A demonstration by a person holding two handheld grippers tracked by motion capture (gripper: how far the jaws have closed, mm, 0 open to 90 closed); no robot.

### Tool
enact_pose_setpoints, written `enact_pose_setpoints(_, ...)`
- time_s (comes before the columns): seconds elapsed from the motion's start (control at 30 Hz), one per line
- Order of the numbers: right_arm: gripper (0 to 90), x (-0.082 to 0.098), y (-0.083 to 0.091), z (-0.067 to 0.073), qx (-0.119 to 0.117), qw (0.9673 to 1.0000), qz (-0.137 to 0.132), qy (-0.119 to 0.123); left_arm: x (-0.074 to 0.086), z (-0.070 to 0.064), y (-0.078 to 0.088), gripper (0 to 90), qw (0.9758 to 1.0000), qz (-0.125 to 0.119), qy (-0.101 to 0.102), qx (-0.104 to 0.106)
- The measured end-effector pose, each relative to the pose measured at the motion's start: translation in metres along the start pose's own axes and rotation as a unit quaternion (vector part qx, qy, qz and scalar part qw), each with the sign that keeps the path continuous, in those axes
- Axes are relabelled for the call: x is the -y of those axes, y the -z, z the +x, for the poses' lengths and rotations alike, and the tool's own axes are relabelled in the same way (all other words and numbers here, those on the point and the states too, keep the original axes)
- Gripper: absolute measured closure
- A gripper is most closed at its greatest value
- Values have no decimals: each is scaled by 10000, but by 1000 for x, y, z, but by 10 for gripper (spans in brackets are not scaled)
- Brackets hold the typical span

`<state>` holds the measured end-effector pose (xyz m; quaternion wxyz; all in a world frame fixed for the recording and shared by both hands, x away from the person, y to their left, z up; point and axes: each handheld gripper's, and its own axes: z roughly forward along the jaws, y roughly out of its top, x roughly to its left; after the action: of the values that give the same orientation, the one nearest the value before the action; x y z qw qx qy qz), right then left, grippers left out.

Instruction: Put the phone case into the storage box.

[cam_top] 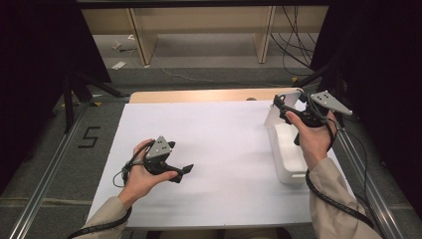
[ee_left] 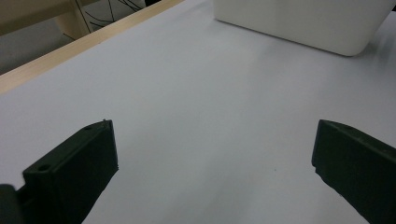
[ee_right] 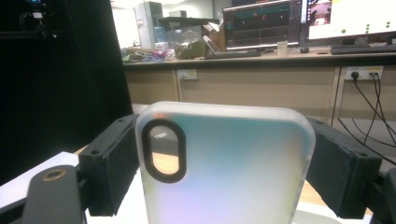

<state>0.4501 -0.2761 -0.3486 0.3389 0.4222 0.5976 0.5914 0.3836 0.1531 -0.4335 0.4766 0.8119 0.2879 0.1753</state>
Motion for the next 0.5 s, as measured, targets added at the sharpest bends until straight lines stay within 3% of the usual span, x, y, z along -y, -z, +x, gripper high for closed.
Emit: enact_pose_setpoints(0.5,186,1,0,-4,84,10000,21,11,0,0,0,0,10000,-11,3,-9)
